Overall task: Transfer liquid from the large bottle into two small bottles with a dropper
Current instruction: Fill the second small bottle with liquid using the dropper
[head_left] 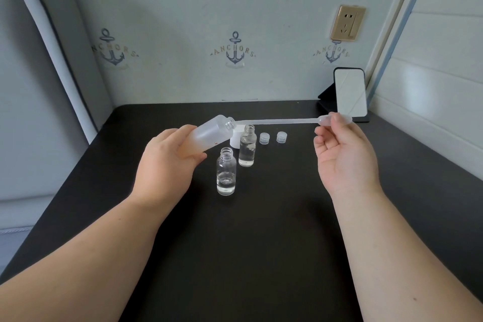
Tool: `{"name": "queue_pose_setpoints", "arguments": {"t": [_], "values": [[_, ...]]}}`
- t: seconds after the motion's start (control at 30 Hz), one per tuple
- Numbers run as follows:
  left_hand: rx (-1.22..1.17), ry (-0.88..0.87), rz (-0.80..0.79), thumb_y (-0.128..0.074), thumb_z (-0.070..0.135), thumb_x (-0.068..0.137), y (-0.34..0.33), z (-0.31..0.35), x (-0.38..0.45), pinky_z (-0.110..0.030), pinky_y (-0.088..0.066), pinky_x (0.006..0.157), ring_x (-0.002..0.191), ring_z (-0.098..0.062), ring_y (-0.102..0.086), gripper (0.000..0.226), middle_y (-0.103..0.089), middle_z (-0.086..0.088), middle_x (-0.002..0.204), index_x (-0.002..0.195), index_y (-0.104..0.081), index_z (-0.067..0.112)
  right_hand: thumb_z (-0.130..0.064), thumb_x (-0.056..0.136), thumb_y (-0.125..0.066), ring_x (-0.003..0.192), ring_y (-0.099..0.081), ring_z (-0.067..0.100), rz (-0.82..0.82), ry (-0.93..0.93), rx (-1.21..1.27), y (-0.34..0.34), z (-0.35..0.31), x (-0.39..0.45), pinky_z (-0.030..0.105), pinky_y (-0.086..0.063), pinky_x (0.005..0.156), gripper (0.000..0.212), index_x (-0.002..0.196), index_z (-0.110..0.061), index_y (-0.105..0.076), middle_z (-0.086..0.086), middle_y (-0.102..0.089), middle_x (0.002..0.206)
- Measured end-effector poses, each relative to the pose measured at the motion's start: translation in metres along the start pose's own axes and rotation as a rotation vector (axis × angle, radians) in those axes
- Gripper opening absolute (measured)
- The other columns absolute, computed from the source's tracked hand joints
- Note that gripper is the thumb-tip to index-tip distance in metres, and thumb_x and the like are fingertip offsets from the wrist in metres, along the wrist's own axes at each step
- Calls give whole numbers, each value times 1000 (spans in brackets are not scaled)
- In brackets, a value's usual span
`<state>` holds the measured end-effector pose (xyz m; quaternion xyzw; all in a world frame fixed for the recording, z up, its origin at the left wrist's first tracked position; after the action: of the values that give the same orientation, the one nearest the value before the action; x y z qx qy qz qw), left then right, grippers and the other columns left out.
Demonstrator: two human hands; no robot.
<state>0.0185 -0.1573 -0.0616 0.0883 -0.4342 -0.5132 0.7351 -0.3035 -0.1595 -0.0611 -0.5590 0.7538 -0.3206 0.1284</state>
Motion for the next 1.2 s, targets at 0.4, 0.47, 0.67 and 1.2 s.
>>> {"name": "queue_pose_setpoints", "arguments": {"t": [0.4,0.47,0.67,1.2], "values": [[49,-93,-34,-80,16,83,-8,11,0,-35,-45,89,105,-22,-54,42,-63,11,108,121,-68,27,-1,89,-71,73,-72,18,-181,-25,-195,-31,18,-15,22,-55,68,15,85,-13,-79,12,-77,90],[48,-97,-29,-80,16,83,-9,11,0,-33,-42,89,106,-22,-53,41,-62,12,109,121,-68,27,0,89,-71,73,-73,19,-189,-25,-220,-36,24,-18,23,-55,67,17,82,-14,-80,12,-77,89],[67,-114,-32,-80,17,83,-13,11,1,-30,-38,89,108,-21,-51,42,-61,14,109,122,-68,27,-9,81,-76,78,-74,22,-198,-7,-292,-48,37,-26,23,-55,69,11,80,-19,-81,11,-77,87],[74,-81,-53,-79,20,86,-16,8,-1,-30,-37,95,118,-22,-49,46,-63,9,121,130,-66,27,1,91,-70,80,-73,20,-237,-64,-338,-49,49,-27,24,-54,71,7,97,-1,-73,12,-77,91]]}}
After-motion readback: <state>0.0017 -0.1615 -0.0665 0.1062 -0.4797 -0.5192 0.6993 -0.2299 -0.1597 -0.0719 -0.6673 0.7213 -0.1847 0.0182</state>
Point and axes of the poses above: each hand's wrist, its own x-axis towards the middle knuckle, its own y-axis out of the back of the hand, z = x × y, the point moved 8 cm from there along x, towards the middle knuckle
